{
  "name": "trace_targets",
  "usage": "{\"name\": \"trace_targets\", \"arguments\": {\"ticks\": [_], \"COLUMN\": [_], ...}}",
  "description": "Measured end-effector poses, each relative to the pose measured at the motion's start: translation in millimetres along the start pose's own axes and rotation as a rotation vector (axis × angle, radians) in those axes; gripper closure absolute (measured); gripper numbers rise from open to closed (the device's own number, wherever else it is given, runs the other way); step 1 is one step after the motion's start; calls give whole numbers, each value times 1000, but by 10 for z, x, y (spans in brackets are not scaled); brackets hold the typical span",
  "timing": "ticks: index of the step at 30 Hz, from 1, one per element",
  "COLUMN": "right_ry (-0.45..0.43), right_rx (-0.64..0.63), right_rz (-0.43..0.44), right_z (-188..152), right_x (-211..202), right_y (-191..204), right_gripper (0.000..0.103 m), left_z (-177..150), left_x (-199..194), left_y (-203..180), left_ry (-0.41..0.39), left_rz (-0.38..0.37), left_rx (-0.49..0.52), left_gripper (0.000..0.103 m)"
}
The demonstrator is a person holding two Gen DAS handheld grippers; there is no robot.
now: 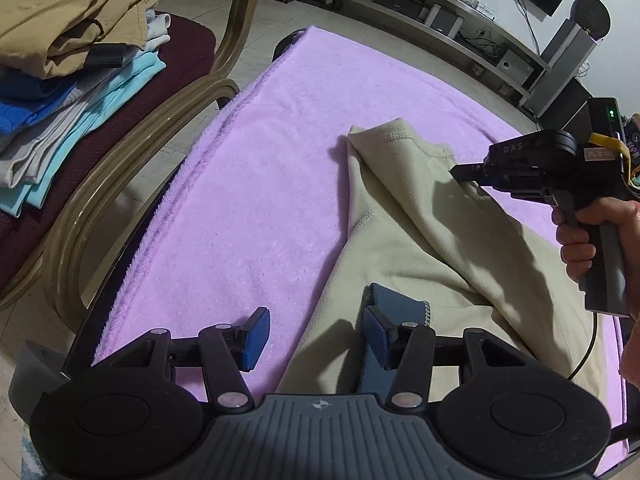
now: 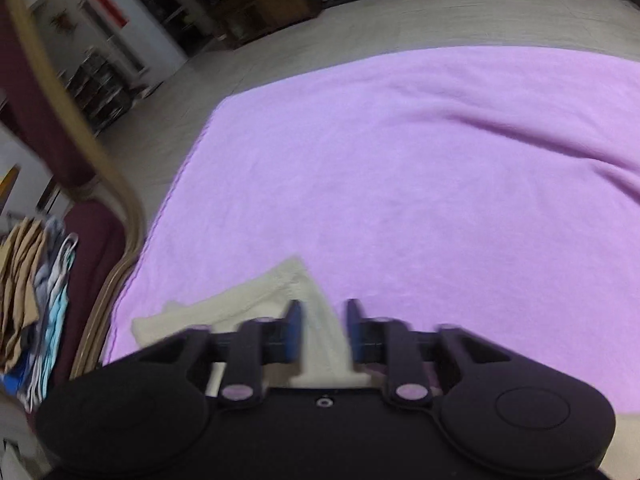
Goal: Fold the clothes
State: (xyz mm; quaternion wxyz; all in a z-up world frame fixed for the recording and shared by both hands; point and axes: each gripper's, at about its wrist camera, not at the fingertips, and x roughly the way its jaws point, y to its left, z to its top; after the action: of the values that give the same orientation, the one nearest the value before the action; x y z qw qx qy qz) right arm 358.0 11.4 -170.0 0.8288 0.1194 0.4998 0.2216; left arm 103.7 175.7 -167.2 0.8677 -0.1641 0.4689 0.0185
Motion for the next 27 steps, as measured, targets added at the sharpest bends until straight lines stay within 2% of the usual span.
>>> {"name": "trace_targets", "arguments": {"ticks": [7, 15, 16, 18, 19, 21, 23, 27], "right_ry": [-124, -265, -227, -113, -56, -40, -80, -242], "right_rx": [-296, -634, -684, -786, -836, -835, -745, -363], "right_rz": [-29, -63, -59, -47, -40, -48, -62, -25], "right_z": [-466, -999, -1129, -1428, -1577, -1777, -1850, -1914], "right_x": [-631, -1351, -1385, -1418, -1435, -1585, -1812, -2518], "right_y": [644, 1381, 1454, 1588, 1655, 1683, 1617, 1219], "right_gripper": [99, 98, 98, 87, 71, 68, 68, 64], "left_z": [-31, -224, -282, -399, -460, -584, -694, -850], "left_x": [-307, -771, -840, -979, -1048, -1181, -1283, -1521], "left_y": [26, 172, 199, 252, 268, 278, 293, 198], "left_ry": [-66, -115, -116, -120, -124, -132, -136, -161], "left_rz": [11, 48, 53, 64, 67, 74, 77, 52], "left_rx": [-1, -71, -77, -88, -88, -82, -84, -79], "left_gripper": [53, 53, 53, 53, 53, 53, 52, 53]}}
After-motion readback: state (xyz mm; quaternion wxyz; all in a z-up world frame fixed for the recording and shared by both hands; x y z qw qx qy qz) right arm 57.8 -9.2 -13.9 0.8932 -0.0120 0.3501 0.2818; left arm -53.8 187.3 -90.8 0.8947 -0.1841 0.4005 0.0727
